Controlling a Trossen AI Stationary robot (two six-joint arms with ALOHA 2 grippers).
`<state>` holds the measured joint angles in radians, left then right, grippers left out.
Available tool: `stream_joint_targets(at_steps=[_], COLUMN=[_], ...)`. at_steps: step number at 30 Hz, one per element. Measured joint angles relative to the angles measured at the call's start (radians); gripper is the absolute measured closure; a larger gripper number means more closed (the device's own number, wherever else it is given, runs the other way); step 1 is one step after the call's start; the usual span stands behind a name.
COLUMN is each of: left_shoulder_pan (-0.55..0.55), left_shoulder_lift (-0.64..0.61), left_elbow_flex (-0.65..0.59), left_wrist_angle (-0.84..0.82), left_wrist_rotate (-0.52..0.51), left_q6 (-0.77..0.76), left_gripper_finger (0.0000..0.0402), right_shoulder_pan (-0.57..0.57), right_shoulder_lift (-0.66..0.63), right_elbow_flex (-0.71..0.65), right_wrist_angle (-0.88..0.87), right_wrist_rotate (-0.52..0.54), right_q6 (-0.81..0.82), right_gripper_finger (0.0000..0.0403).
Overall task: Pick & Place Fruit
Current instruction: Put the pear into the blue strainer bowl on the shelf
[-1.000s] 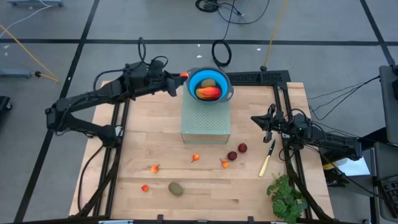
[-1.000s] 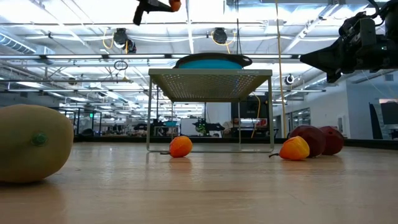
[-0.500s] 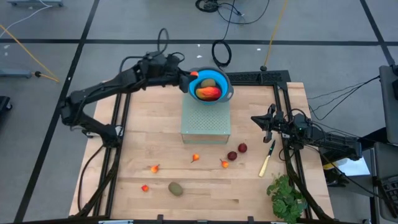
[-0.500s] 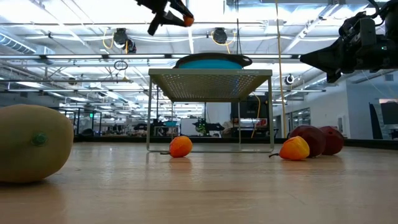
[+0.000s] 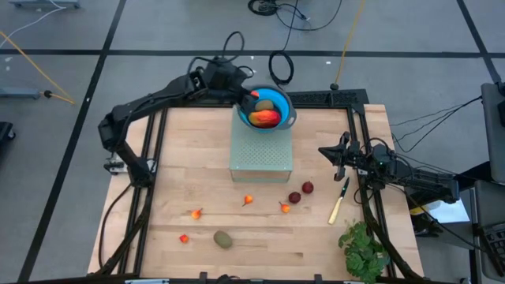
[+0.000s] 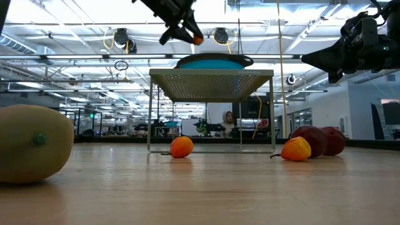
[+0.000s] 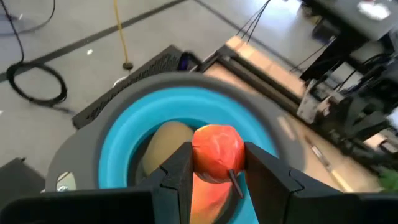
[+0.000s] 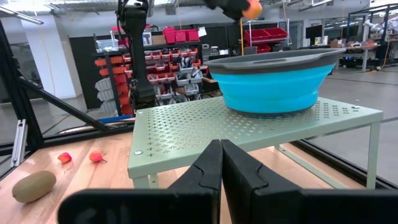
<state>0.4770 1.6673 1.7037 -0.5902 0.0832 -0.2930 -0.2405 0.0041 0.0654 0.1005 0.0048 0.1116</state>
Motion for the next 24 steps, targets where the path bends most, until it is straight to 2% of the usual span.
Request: stream_joint_targets(at_steps=[17, 24], left_shoulder_pan=[0.016, 0.015], left_shoulder_lift=[0.130, 0.148], left_elbow_flex=[0.000, 0.000], left_wrist_angle=[-0.060, -0.071], left_wrist_rotate=[-0.004, -0.030], left_q6=[0.038, 0.055], left_gripper_finger=[0.0284, 0.0284], right_shoulder_pan=[0.000, 0.000], right_shoulder_lift=[0.000, 0.000], right_elbow_flex=[0.000, 0.000], right_wrist_angle=[0.000, 0.000], right_wrist_rotate=[0.000, 0.000], right_q6=[0.000, 0.000], right_gripper_finger=[0.0403, 0.0403])
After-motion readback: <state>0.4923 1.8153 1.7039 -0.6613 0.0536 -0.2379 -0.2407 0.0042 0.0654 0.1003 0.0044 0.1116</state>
